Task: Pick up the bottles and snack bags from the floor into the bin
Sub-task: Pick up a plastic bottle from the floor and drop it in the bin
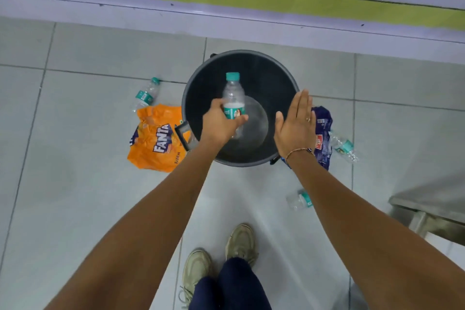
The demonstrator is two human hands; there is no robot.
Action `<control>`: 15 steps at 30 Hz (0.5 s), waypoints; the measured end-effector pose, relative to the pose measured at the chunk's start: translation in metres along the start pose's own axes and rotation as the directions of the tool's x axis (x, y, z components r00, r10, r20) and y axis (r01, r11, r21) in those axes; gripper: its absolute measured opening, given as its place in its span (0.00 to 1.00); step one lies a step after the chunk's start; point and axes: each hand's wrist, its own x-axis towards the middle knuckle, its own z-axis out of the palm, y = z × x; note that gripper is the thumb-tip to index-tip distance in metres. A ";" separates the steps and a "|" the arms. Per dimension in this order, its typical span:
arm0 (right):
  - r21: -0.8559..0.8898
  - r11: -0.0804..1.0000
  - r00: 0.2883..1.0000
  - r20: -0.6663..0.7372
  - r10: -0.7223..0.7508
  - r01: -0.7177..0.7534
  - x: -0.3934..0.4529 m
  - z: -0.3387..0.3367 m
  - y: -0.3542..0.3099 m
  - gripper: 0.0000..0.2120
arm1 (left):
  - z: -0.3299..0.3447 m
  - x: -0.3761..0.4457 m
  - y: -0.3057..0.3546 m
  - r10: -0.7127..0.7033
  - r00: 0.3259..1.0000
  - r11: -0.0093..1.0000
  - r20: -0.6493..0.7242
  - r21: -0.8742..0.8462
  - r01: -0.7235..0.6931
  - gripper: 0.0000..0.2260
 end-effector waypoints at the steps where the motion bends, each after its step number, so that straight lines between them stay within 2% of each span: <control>1: 0.005 1.000 1.000 -0.006 0.000 0.000 0.000 0.002 0.001 0.30 | 0.013 0.014 -0.002 -0.061 0.995 0.995 0.077 0.083 0.054 0.26; 4: 0.029 1.000 1.000 -0.024 -0.006 0.007 0.001 0.010 0.004 0.31 | 0.044 0.040 -0.024 -0.231 0.954 0.908 0.192 0.394 0.140 0.30; 7: 0.052 0.999 0.999 -0.031 -0.005 0.007 0.003 0.013 0.005 0.31 | 0.063 0.047 -0.038 -0.274 0.943 0.843 0.189 0.518 0.141 0.29; 12: 0.058 0.998 1.000 -0.029 -0.009 0.010 0.003 0.013 0.005 0.31 | 0.071 0.048 -0.037 -0.231 0.956 0.884 0.178 0.449 0.130 0.27; 15: 0.039 0.999 1.000 -0.026 -0.007 0.008 0.000 0.011 0.004 0.30 | 0.060 0.041 -0.026 -0.134 0.973 0.921 0.190 0.387 0.051 0.19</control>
